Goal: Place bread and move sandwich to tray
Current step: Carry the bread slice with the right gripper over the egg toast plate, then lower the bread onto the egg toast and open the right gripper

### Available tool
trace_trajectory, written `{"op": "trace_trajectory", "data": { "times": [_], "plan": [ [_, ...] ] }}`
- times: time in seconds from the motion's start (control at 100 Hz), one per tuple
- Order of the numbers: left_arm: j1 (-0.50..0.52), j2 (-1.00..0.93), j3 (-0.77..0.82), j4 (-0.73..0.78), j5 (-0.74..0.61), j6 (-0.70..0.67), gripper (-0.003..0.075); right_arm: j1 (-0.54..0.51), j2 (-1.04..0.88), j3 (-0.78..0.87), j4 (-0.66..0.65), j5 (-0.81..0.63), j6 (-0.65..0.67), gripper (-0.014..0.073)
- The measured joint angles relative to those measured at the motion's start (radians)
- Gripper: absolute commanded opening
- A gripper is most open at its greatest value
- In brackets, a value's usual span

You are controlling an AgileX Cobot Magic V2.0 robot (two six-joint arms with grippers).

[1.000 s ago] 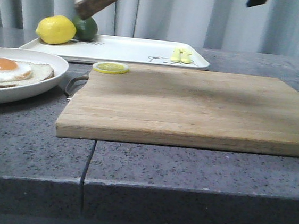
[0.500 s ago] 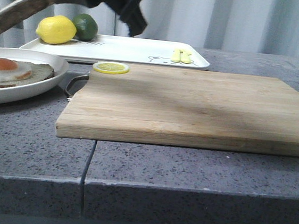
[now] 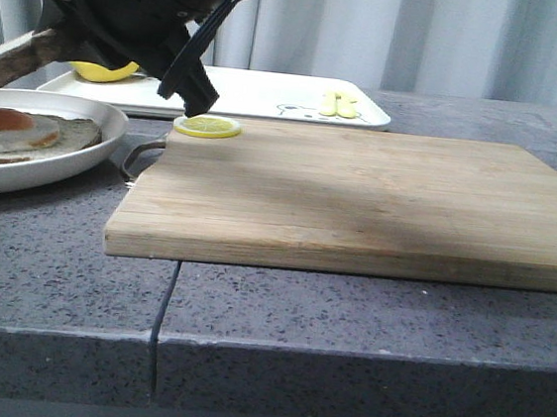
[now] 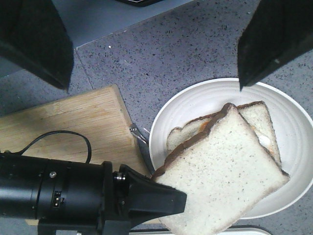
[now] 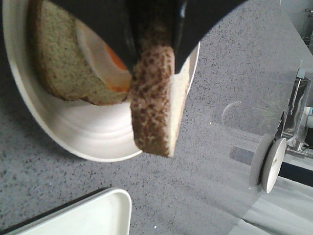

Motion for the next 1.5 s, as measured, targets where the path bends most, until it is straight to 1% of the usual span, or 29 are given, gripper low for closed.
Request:
{"op": "trace_trajectory", "data": {
  "times": [0.14,0.21,0.3,0.49,0.59,0.68,0.91,0.98,1.1,1.17,1.5],
  "plan": [
    [0.000,0.000,0.000,0.000,0.000,0.000,0.0618,0.000,0.000,0.000,0.002,-0.011,0.000,-0.0053],
    [0.000,0.000,0.000,0.000,0.000,0.000,0.0618,0.000,0.000,0.000,0.002,-0.012,-0.002,-0.0021],
    [0.000,0.000,0.000,0.000,0.000,0.000,0.0618,0.000,0.000,0.004,0.002,-0.012,-0.002,0.0065],
    [0.000,0.000,0.000,0.000,0.000,0.000,0.0618,0.000,0.000,0.021,0.004,-0.012,-0.015,0.0316],
    [0.000,0.000,0.000,0.000,0.000,0.000,0.0618,0.000,0.000,0.023,0.004,-0.010,-0.023,0.0385],
    [0.000,0.000,0.000,0.000,0.000,0.000,0.0618,0.000,0.000,0.023,0.004,-0.008,-0.027,0.0409],
    [0.000,0.000,0.000,0.000,0.000,0.000,0.0618,0.000,0.000,0.023,0.005,-0.008,-0.035,0.0416],
    [0.000,0.000,0.000,0.000,0.000,0.000,0.0618,0.000,0.000,0.023,0.005,-0.006,-0.046,0.0451],
    [0.000,0.000,0.000,0.000,0.000,0.000,0.0618,0.000,0.000,0.023,0.005,-0.005,-0.061,0.0535],
    [0.000,0.000,0.000,0.000,0.000,0.000,0.0618,0.000,0.000,0.023,0.005,-0.005,-0.064,0.0563],
    [0.000,0.000,0.000,0.000,0.000,0.000,0.0618,0.000,0.000,0.023,0.005,-0.009,-0.097,0.0566]
  ]
}}
